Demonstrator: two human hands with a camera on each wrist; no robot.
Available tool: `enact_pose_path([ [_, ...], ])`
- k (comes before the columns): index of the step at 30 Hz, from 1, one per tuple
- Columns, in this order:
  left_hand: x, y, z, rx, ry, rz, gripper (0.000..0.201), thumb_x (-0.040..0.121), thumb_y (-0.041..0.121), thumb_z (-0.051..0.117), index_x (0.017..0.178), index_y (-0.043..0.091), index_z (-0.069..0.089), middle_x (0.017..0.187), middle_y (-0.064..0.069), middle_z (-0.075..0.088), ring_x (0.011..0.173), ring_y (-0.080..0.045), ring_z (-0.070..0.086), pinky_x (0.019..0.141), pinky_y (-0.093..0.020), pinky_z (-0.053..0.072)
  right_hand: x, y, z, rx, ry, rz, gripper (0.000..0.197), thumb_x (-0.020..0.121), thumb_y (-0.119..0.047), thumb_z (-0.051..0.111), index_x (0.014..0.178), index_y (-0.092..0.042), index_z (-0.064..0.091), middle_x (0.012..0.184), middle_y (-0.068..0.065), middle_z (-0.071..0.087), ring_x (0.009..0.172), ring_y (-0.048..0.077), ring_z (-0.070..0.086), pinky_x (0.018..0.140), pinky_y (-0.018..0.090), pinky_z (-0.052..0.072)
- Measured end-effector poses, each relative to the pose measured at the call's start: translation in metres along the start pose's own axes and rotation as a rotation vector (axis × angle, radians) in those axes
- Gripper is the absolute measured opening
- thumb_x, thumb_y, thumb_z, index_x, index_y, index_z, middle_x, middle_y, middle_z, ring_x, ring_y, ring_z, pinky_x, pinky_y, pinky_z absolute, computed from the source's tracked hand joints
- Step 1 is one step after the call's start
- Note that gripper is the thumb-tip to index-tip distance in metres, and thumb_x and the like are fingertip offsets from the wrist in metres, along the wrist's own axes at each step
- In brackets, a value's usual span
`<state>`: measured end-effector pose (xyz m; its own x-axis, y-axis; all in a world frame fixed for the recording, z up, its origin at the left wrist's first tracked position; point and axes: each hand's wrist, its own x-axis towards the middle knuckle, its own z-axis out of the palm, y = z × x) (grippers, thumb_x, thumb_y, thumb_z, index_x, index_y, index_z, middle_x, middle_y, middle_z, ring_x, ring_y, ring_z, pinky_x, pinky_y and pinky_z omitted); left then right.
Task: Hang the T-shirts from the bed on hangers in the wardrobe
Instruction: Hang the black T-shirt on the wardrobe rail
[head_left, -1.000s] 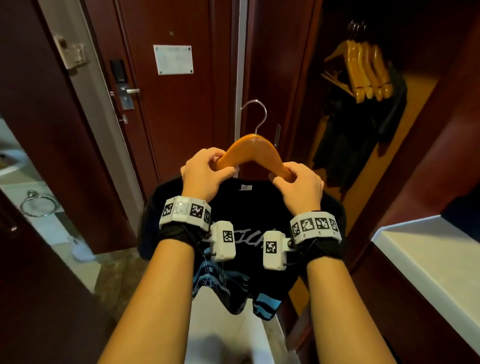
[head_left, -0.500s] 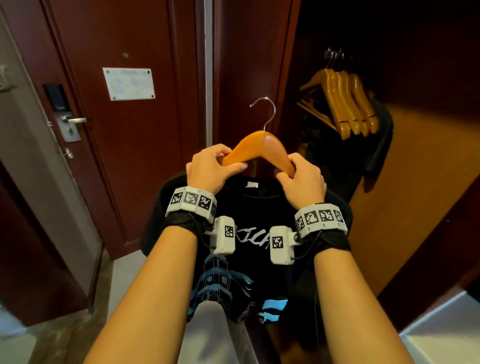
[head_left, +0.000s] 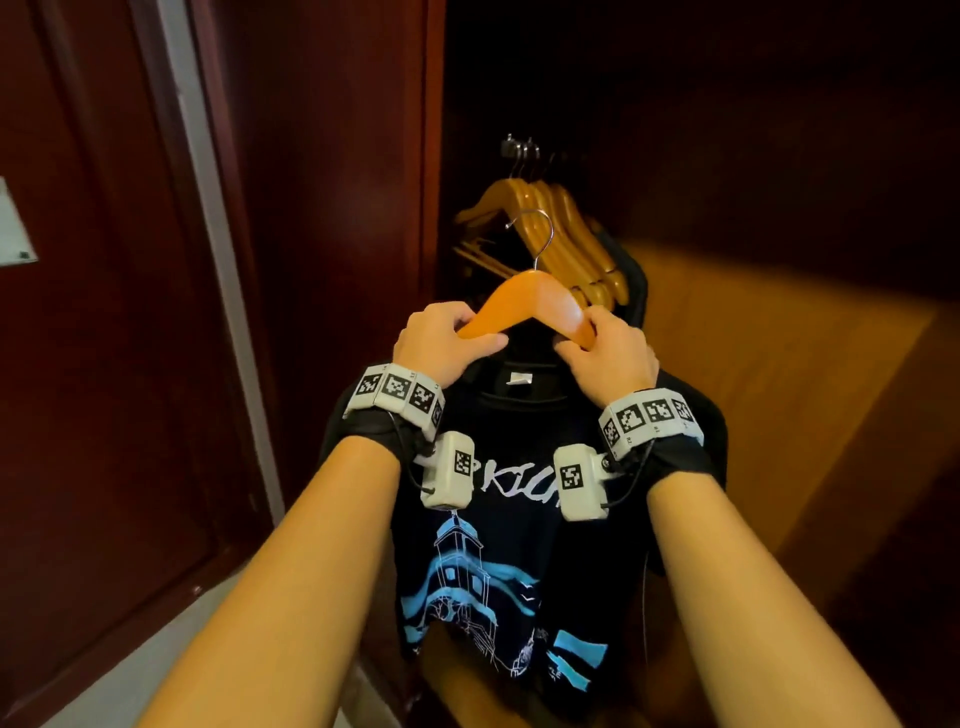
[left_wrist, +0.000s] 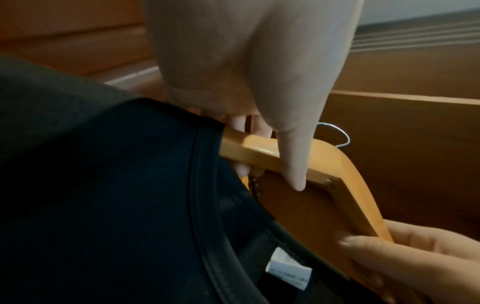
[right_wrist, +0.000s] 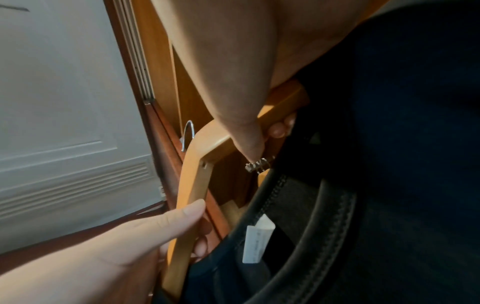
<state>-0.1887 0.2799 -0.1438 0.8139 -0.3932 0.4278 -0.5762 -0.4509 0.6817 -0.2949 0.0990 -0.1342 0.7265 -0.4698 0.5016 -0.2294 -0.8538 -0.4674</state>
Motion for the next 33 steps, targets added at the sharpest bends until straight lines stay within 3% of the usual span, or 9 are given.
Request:
enact_pose_path([
  [6,0.075,-0.001,0.035,-0.019,-0.303,0.169,0.03,0.084,0.052,0.07,0.08,0.023,0.063,0.073,0.002,0.061,0.07,-0.018,0.061,0.073,-0.038,0.049,0.037,0.026,-0.004,-0.128,-0.011,0.122,0.02,0.092,-0.036,0.065,0.105,-0.024,0.057,0.093,-0.001,0.062,0.095,0.029,0.061,0.083,0.038,0.044],
  [10,0.114,0.024,0.059,0.019,-0.437,0.268,0.042,0.092,0.055,0.058,0.106,0.016,0.067,0.1,-0.002,0.066,0.091,-0.019,0.062,0.083,-0.036,0.048,0.059,0.049,-0.017,-0.194,-0.026,0.203,0.017,0.092,-0.035,0.067,0.093,-0.026,0.053,0.089,-0.004,0.062,0.09,0.024,0.06,0.081,0.037,0.044],
  [13,0.146,0.045,0.076,0.06,-0.453,0.317,0.05,0.096,0.055,0.049,0.113,0.011,0.064,0.11,-0.004,0.065,0.1,-0.022,0.061,0.086,-0.036,0.048,0.079,0.066,-0.031,-0.257,-0.05,0.277,0.018,0.092,-0.036,0.068,0.1,-0.023,0.057,0.092,-0.002,0.064,0.091,0.024,0.062,0.086,0.041,0.049],
  [18,0.199,0.071,0.11,0.1,-0.411,0.348,0.05,0.099,0.05,0.047,0.101,0.004,0.067,0.098,-0.016,0.069,0.092,-0.031,0.064,0.085,-0.044,0.048,0.108,0.093,-0.044,-0.316,-0.082,0.354,0.02,0.09,-0.031,0.072,0.104,-0.024,0.059,0.099,0.0,0.065,0.094,0.024,0.063,0.088,0.042,0.051],
  [22,0.233,0.086,0.136,0.151,-0.353,0.366,0.041,0.103,0.037,0.041,0.094,0.006,0.066,0.1,-0.016,0.069,0.095,-0.033,0.063,0.083,-0.04,0.047,0.135,0.116,-0.049,-0.375,-0.141,0.386,0.025,0.088,-0.025,0.075,0.108,-0.021,0.062,0.105,0.004,0.069,0.097,0.026,0.066,0.085,0.039,0.054],
  [26,0.265,0.092,0.152,0.311,-0.371,0.33,0.039,0.103,0.03,0.034,0.118,0.011,0.064,0.125,-0.014,0.062,0.112,-0.034,0.057,0.091,-0.039,0.045,0.165,0.137,-0.05,-0.429,-0.175,0.387,0.032,0.086,-0.019,0.077,0.115,-0.015,0.065,0.107,0.009,0.069,0.097,0.027,0.066,0.075,0.032,0.05],
  [30,0.288,0.094,0.164,0.478,-0.428,0.308,0.044,0.107,0.028,0.027,0.14,0.011,0.051,0.147,-0.013,0.047,0.131,-0.033,0.046,0.106,-0.04,0.037,0.19,0.151,-0.047,-0.503,-0.202,0.405,0.029,0.083,-0.018,0.077,0.11,-0.014,0.068,0.093,0.007,0.067,0.082,0.026,0.063,0.068,0.032,0.049],
  [33,0.3,0.097,0.171,0.571,-0.448,0.321,0.046,0.109,0.026,0.024,0.15,0.011,0.037,0.157,-0.012,0.033,0.142,-0.03,0.035,0.115,-0.039,0.028,0.205,0.162,-0.044,-0.535,-0.186,0.436,0.024,0.08,-0.017,0.078,0.102,-0.015,0.07,0.087,0.006,0.068,0.078,0.026,0.066,0.072,0.035,0.056],
])
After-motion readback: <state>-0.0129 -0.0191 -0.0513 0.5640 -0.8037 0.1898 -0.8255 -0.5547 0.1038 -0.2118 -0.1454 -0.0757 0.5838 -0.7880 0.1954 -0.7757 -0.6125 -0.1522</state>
